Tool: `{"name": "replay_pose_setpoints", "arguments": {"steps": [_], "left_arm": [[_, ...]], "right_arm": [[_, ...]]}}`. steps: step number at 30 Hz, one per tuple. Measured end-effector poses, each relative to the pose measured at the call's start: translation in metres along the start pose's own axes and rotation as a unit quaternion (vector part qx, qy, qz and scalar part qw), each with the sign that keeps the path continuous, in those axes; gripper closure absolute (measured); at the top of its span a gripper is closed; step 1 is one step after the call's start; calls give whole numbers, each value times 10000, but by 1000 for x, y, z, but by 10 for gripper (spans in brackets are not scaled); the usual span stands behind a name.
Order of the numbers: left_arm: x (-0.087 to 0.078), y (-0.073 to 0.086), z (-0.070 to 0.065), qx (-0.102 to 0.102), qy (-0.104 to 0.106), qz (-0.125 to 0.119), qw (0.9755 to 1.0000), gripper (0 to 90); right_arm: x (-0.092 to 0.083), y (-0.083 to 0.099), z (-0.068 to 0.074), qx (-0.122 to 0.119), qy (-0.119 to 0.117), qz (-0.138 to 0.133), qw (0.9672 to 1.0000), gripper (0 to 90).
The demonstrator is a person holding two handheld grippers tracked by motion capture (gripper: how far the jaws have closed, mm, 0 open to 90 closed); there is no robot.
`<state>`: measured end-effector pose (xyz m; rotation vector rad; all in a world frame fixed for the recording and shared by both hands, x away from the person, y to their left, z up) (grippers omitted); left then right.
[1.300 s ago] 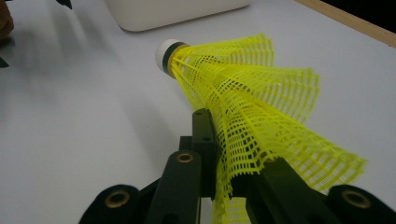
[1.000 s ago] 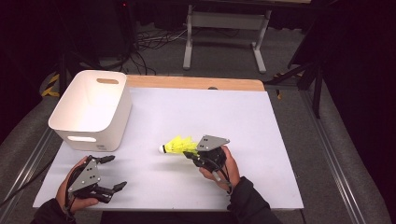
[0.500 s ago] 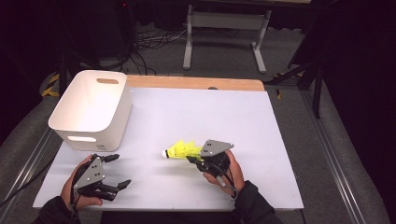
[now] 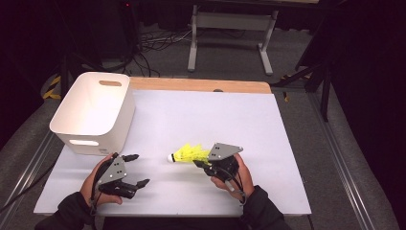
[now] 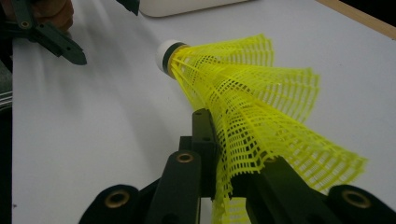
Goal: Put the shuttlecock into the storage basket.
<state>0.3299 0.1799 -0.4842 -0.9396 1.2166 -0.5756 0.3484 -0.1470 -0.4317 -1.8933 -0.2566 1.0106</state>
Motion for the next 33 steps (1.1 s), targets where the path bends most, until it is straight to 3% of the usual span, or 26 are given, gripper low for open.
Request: {"name": "replay_pose_setpoints", "arguments": {"steps": [8, 11, 23, 27, 33], "left_arm": [[18, -14, 2, 79, 141, 36, 9999, 162], [30, -22, 3, 52, 303, 11, 9995, 162], [57, -37, 5, -35, 581, 124, 9982, 192], [63, -39, 7, -68, 646, 152, 9978, 257], [69, -40, 8, -3, 632, 343, 9974, 295]], "right_arm": [[1, -2, 3, -77, -75, 32, 9999, 860], [3, -4, 5, -150, -154, 42, 9998, 859], [13, -12, 22, -676, -307, 299, 9968, 857], [15, -14, 28, -822, -340, 370, 9954, 856], [19, -18, 34, -950, -349, 453, 9938, 853]]}}
Point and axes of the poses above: each handheld gripper's, and its own axes: x roughly forward along the jaws, y roughly out of its underside, z roughly to its left, the point moved 1 cm from there along x, roughly forward along the jaws, and after that the axes turned 13 degrees about y, right-handed, at the moved point
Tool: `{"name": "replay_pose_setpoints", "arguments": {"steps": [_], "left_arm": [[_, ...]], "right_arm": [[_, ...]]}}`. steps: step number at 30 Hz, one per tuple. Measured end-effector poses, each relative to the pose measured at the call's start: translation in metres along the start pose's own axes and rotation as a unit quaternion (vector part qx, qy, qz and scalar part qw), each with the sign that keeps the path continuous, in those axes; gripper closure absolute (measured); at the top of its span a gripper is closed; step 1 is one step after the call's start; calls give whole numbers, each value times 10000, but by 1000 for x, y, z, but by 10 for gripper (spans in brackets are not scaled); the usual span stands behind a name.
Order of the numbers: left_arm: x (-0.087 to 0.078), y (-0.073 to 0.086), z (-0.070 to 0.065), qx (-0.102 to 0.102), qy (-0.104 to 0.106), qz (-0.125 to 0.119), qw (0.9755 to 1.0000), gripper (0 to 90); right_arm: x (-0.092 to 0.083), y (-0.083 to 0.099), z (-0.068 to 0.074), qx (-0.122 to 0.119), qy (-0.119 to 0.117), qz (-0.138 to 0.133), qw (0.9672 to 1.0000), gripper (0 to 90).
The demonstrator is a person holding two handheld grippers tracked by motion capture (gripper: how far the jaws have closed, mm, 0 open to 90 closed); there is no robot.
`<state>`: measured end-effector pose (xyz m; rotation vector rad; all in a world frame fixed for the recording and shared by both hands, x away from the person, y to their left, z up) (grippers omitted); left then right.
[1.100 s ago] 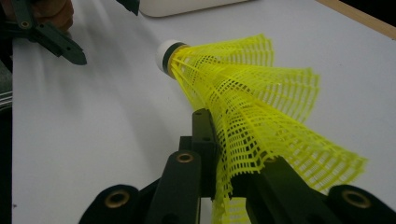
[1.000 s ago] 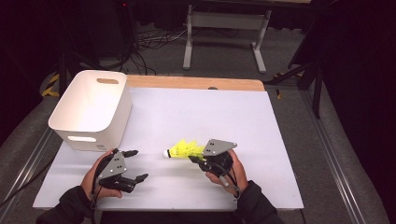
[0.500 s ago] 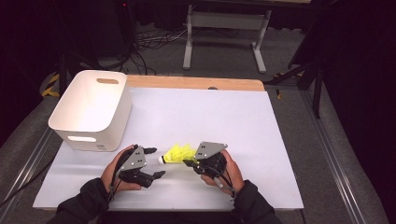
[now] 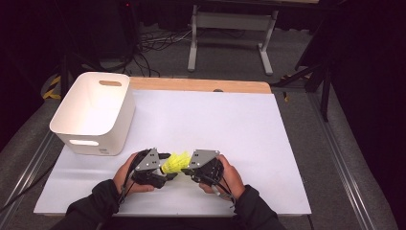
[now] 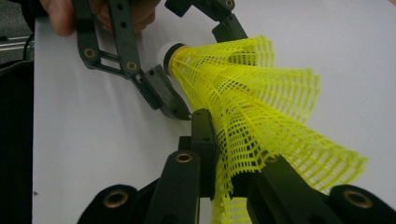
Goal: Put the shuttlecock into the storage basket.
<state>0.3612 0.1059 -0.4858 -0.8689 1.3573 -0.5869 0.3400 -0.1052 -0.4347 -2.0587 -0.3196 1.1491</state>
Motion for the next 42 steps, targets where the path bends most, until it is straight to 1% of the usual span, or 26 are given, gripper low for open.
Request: {"name": "replay_pose_setpoints", "arguments": {"steps": [1, 2, 3, 4, 5, 7, 9, 12, 13, 16, 17, 20, 21, 22, 23, 26, 27, 28, 31, 32, 33, 35, 37, 38, 39, 42], "left_arm": [[1, 0, 0, 3, 52, 24, 10000, 317], [1, 0, 0, 3, 52, 24, 10000, 340], [2, -1, 0, 29, 60, 69, 10000, 340], [3, -1, 1, 28, 41, 54, 10000, 353], [3, -2, 1, 31, 93, 75, 9999, 367], [4, -2, 1, 50, 90, 85, 9999, 385], [7, -3, 1, 28, 144, 89, 9999, 395], [9, -4, 1, 17, 132, 67, 9999, 436], [9, -5, 2, -29, 110, 2, 9999, 440], [9, -5, 4, -32, 106, -23, 9999, 444], [9, -5, 4, -32, 106, -23, 9999, 445], [9, -6, 4, -75, 60, -142, 9999, 446], [7, -6, 4, -80, 51, -219, 9997, 449], [6, -6, 4, -53, 62, -235, 9997, 452], [6, -6, 4, -53, 62, -235, 9997, 453], [3, -6, 3, 9, -23, -308, 9995, 466], [3, -6, 2, -29, 17, -373, 9993, 477], [2, -7, 2, 6, -1, -381, 9993, 477], [1, -7, 2, 38, -28, -416, 9991, 485], [1, -7, 1, 44, -45, -424, 9991, 485], [0, -7, 1, 58, -42, -456, 9989, 491], [-1, -7, 1, 54, -52, -503, 9987, 494], [-1, -7, 1, 60, -64, -563, 9984, 497], [-1, -7, 1, 60, -64, -563, 9984, 497], [-2, -7, 1, 60, -62, -604, 9981, 496], [-3, -7, 1, 64, -72, -654, 9978, 502]], "right_arm": [[0, -3, 1, -50, -7, 18, 10000, 852], [0, -3, 1, -50, -7, 18, 10000, 852], [0, -4, 2, -77, 1, 33, 10000, 852], [1, -7, 3, -148, -49, 90, 9998, 845], [2, -7, 4, -221, -72, 153, 9996, 844], [3, -9, 5, -278, -15, 209, 9994, 841], [4, -10, 6, -326, -20, 241, 9992, 841], [4, -13, 6, -367, 15, 296, 9989, 837], [4, -14, 6, -377, 39, 308, 9988, 835], [3, -20, 4, -478, 19, 395, 9981, 823], [3, -22, 4, -482, -2, 388, 9981, 819], [2, -27, 4, -434, -55, 401, 9982, 797], [3, -32, 4, -433, -141, 367, 9983, 770], [3, -34, 4, -418, -174, 323, 9985, 751], [3, -34, 4, -418, -174, 323, 9985, 751], [3, -41, 5, -436, -220, 215, 9986, 699], [2, -43, 6, -390, -281, 157, 9987, 680], [2, -44, 6, -373, -335, 135, 9987, 667], [2, -45, 8, -364, -378, 91, 9986, 625], [2, -45, 8, -364, -378, 91, 9986, 625], [0, -45, 8, -378, -382, 66, 9985, 581], [-2, -45, 7, -302, -430, 7, 9986, 554], [-5, -46, 7, -276, -417, -49, 9987, 507], [-5, -46, 7, -276, -417, -49, 9987, 507], [-7, -48, 9, -322, -388, -49, 9987, 422], [-12, -49, 8, -349, -370, -89, 9987, 402]]}}
Point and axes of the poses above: each handheld gripper's, and its own axes: x roughly forward along the jaws, y roughly out of its underside, z roughly to its left, the point moved 1 cm from there along x, roughly forward along the jaws, and after that the axes turned 13 degrees about y, right-handed, at the moved point
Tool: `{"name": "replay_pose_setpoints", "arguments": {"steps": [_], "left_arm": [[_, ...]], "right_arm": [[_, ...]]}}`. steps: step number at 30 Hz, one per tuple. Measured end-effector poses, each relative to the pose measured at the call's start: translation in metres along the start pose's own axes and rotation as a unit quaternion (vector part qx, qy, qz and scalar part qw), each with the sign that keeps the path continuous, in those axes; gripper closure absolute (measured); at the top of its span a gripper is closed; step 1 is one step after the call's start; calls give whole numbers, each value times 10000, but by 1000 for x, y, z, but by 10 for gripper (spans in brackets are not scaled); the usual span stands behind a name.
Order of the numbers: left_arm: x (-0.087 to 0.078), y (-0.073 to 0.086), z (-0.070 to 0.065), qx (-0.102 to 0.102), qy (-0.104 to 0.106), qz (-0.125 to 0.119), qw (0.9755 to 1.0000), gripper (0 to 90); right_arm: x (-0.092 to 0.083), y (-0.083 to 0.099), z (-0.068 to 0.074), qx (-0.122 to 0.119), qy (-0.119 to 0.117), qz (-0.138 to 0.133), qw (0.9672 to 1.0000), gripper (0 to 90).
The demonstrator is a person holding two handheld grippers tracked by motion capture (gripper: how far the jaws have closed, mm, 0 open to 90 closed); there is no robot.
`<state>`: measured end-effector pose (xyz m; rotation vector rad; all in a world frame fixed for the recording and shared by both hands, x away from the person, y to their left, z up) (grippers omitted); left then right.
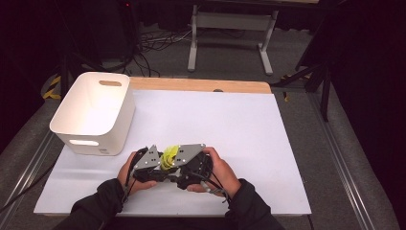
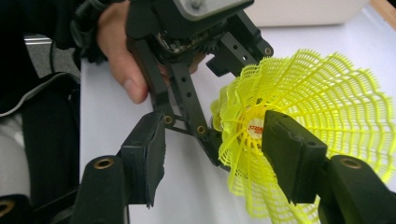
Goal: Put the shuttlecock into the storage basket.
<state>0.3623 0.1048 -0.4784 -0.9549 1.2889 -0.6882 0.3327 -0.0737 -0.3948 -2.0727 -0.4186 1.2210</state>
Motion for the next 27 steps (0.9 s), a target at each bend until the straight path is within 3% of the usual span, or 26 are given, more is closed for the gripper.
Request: {"name": "replay_pose_setpoints", "arguments": {"steps": [12, 16, 27], "left_arm": [[-2, 0, 0, -12, -32, -58, 10000, 497], [-3, 1, 1, -29, -37, -72, 10000, 496], [-5, 0, 1, 29, -57, -74, 10000, 493]], "right_arm": [[-18, 0, -5, 74, 318, -334, 9989, 295], [-25, 0, -5, -6, 671, -559, 9962, 247], [-27, 5, -9, 67, 1088, -646, 9919, 213]]}}
Point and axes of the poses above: each handheld gripper's, and its own axes: x roughly forward along the jaws, y roughly out of its underside, z roughly to its left, the point moved 1 cm from there along x, roughly forward along the jaws, and after that the axes turned 13 degrees about y, right-handed, at the moved point
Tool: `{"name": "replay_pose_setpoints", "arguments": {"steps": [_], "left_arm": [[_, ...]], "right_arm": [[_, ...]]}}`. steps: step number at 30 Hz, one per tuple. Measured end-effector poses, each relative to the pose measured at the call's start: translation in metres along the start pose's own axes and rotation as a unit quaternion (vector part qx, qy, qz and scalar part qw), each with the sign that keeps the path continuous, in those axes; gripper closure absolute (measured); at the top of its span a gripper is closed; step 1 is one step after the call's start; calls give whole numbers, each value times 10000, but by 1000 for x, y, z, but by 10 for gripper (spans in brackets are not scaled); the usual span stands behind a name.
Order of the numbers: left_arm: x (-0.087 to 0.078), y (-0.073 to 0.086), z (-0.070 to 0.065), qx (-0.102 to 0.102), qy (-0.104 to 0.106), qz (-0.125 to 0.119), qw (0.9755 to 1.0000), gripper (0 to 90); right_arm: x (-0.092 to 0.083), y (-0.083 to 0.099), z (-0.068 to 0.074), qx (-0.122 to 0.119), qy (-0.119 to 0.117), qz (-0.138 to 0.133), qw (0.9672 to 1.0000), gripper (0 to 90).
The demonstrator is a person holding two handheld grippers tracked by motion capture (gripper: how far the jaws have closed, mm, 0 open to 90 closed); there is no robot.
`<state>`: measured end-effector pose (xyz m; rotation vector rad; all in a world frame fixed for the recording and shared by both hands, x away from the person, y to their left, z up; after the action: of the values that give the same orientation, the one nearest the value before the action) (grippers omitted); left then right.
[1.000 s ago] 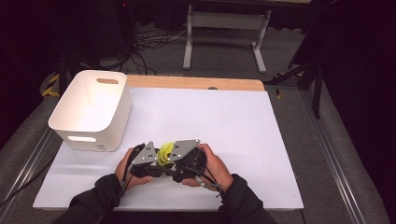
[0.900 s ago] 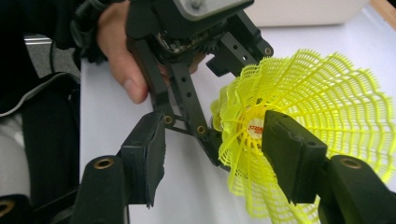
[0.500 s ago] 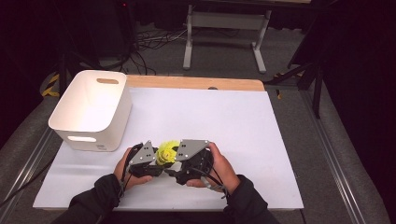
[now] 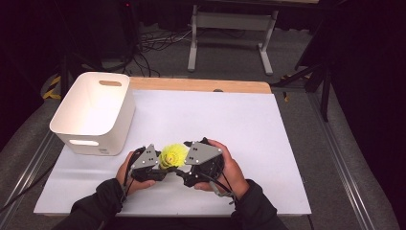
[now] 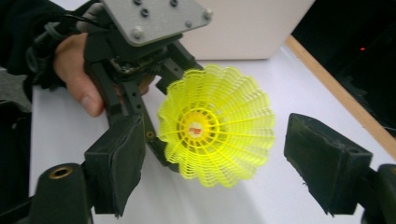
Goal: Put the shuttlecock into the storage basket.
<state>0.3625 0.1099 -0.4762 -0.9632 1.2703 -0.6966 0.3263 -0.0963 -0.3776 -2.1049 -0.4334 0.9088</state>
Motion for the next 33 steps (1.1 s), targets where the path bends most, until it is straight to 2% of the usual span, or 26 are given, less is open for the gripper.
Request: {"name": "replay_pose_setpoints", "arguments": {"steps": [2, 7, 20, 33], "left_arm": [[0, 0, -1, -18, -5, -9, 10000, 493], [-2, 0, -1, -8, -2, -17, 10000, 493], [-6, 0, -2, 2, -46, -44, 10000, 495], [-9, 0, -2, -3, -159, -121, 9998, 492]], "right_arm": [[-1, 1, -1, 27, 15, -14, 10000, 206], [-4, 4, 1, -128, 216, -42, 9997, 195], [-8, 15, -7, -48, 541, -37, 9985, 185], [-15, 38, -16, 161, 832, -13, 9964, 175]]}}
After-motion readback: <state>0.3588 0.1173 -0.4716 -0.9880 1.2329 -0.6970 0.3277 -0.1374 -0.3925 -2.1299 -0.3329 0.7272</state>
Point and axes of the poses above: each handheld gripper's, and its own axes: x roughly forward along the jaws, y roughly out of its underside, z roughly to its left, the point moved 1 cm from there along x, roughly forward along the jaws, and after that the axes turned 13 degrees about y, right-handed, at the moved point
